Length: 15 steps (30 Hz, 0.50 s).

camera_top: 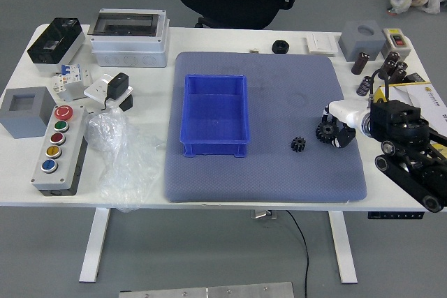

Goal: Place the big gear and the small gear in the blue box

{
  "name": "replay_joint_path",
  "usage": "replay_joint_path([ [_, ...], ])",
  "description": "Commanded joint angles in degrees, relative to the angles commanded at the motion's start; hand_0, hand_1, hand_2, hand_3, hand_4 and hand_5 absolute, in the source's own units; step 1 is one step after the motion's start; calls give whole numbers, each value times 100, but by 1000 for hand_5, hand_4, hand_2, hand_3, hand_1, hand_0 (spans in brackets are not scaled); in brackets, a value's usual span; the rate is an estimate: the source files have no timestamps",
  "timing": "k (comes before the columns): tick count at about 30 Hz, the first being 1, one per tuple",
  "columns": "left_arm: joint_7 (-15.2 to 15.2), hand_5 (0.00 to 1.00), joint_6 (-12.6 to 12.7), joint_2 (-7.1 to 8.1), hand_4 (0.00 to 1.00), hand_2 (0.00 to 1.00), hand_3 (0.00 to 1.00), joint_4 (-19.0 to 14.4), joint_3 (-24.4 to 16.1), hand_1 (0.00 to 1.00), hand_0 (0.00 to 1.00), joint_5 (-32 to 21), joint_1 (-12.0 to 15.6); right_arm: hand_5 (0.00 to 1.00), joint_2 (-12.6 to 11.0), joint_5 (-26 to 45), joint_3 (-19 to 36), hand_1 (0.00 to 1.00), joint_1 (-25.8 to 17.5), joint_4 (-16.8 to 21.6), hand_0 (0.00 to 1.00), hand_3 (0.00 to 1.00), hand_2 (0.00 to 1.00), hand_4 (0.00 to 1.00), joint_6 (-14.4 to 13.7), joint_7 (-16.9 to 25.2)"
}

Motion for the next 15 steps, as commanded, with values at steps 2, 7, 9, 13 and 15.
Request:
replay_joint_path([
  [2,1,372,-1,4,593,821,771,0,-10,826,857,2,-1,26,-20,42,17,416,20,10,414,622,454,647,0,2],
  [7,4,372,-4,22,593,821,770,-1,-40,826,857,11,0,30,-104,183,31,404,95,48,414,615,445,627,27,6],
  [9,7,372,-5,30,593,821,770,0,-47,826,857,10,6,30,-137,233,46,404,128,65,414,615,445,627,34,7],
  [13,12,372,-6,40,594,821,771,0,-67,827,857,10,15,32,-191,369,95,399,180,95,407,613,436,624,49,9],
  [15,13,372,-7,46,594,821,771,0,-77,827,857,13,17,32,-216,436,113,399,207,109,407,613,436,624,59,9],
])
